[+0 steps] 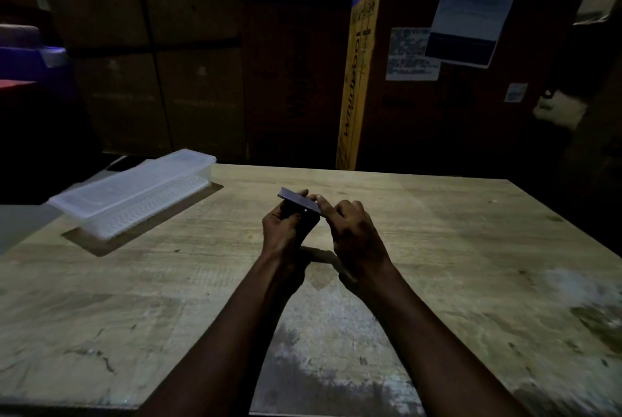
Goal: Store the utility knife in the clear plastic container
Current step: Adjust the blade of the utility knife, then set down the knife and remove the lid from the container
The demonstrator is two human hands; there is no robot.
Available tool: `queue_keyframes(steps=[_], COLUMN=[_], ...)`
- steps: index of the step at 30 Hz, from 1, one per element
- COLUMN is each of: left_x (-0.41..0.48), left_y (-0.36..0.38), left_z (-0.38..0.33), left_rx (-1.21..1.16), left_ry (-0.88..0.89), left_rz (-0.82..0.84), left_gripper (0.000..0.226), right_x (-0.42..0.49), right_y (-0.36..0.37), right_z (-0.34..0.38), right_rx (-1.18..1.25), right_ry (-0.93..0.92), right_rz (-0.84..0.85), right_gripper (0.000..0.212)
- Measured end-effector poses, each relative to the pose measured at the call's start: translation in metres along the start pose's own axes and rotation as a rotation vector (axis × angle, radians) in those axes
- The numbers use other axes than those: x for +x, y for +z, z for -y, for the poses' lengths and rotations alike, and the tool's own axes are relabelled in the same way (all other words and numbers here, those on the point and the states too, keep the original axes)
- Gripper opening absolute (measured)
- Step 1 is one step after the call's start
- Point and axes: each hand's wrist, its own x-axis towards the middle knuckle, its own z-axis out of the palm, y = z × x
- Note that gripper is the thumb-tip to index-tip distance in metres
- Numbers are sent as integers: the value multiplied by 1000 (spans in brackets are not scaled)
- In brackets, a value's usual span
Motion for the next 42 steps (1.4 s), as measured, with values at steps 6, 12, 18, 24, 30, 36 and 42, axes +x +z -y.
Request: queue_keyframes(steps=[6, 12, 18, 24, 30, 36, 42], left_x=[4, 7, 12, 9, 6, 12, 18], left_y=[-3, -3, -6, -15, -27, -47, -56], left_z=[-1, -2, 2, -2, -22, -39, -42], left_rx=[91, 215, 352, 607, 934, 1210, 1515], left_ry=[125, 227, 238, 228, 186, 148, 183], left_rz=[-47, -102, -215, -366, -424, -369, -167], left_gripper=[21, 15, 22, 23, 23, 25, 24], right_x=[6, 1, 2, 7, 18, 35, 41], right_y=[-6, -14, -10, -12, -4, 15, 28], right_z=[9, 7, 13, 29, 49, 64, 64], right_rx=[1065, 1604, 1507, 1244, 751, 487, 277], right_ry=[502, 668, 765, 802, 673, 571, 489], right_rz=[167, 425, 388, 207, 226, 311, 402], right_gripper=[33, 28, 27, 17, 22, 16, 21])
